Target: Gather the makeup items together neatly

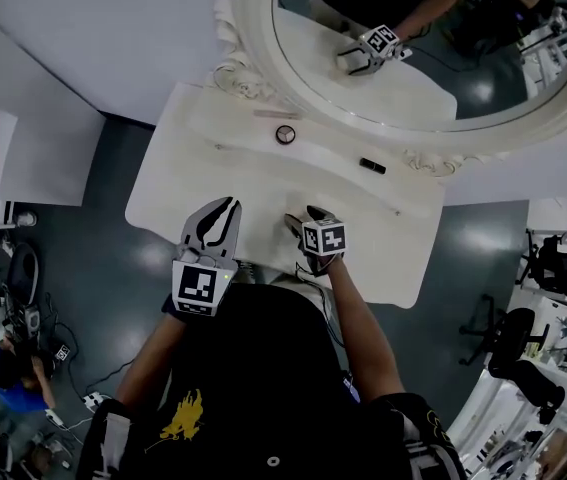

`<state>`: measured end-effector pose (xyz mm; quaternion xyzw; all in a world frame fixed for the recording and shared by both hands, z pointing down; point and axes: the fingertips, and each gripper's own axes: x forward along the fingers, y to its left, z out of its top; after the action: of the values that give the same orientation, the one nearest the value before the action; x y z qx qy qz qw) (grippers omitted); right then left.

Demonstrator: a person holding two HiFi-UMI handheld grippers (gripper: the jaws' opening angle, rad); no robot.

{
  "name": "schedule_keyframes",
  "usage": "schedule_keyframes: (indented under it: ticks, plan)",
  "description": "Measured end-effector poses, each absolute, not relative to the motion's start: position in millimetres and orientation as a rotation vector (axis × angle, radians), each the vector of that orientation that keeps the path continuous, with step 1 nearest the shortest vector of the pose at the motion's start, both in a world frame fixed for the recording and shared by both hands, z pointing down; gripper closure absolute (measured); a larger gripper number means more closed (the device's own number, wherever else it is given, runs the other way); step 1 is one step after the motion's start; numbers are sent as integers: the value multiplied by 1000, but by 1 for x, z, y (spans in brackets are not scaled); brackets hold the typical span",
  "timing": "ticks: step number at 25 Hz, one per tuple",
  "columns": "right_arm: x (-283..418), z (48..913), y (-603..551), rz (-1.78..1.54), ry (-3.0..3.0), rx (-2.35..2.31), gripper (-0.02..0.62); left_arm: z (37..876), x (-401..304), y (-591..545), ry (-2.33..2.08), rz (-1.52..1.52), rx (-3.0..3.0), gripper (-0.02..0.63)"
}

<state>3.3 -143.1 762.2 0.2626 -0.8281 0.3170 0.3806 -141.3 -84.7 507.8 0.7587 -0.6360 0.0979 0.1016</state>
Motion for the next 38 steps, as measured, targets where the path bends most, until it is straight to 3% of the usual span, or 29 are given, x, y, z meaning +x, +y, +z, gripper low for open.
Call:
schedule_keyframes:
  ticks: [27,38]
  plan:
    - [55,709,-181,590,-2212,937,287,521,-153,-82,-1878,273,2223,558]
    - [134,659,-302,367,-2134,1313,299,522,-144,-77,-1888,260,2215,558]
